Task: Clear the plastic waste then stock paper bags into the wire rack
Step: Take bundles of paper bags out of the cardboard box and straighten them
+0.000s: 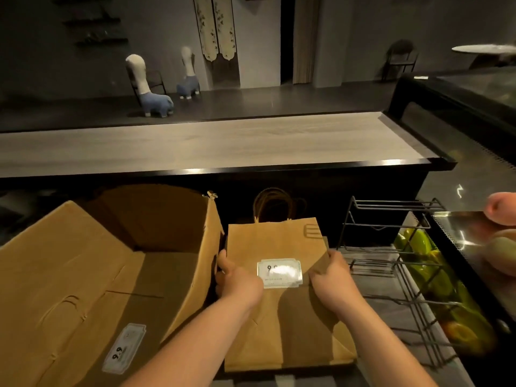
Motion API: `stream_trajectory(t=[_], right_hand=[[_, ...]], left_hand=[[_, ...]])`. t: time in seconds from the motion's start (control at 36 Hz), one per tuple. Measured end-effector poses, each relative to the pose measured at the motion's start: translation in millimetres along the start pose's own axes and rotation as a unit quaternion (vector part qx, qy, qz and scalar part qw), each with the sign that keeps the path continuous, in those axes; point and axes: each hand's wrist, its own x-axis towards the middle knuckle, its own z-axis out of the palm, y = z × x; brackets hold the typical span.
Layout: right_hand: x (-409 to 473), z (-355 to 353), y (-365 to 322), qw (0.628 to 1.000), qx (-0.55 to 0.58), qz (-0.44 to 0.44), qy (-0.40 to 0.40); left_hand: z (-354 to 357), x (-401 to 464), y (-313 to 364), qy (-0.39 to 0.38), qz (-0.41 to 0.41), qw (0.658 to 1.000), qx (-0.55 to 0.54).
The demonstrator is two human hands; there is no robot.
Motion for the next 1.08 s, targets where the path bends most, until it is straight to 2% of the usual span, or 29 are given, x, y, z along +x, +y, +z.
stream_trajectory(t=[0.19,0.31,0.47,0.69,0.89,0.97,1.08], right_hand=[[26,9,-17,0.996,-0.075,0.032,0.03],[29,17,-14,0.989,-0.137,0.053,0.023],[31,30,1,0.989,-0.139,0.046,0.014],[35,36,-2,0.992,-0.115,0.044,0.023],[32,38,7,0.993,-0.118,0.031,-0.003],[29,39,1,0.987,-0.156,0.006,0.034],[20,38,-14,0.973,-0.216,-0.05,0.072]], left_hand=[[11,28,19,0.005,-0.008,0.997,0.077],[18,34,11,-0.001,0.014,0.988,0.156],[29,33,1,0.008,0.042,0.973,0.226],[28,36,7,0.019,0.021,0.987,0.156],[26,38,-3,-0.003,0.039,0.982,0.187],[23,33,1,-0.004,0.04,0.98,0.193],[19,22,10,0.003,0.087,0.972,0.217]])
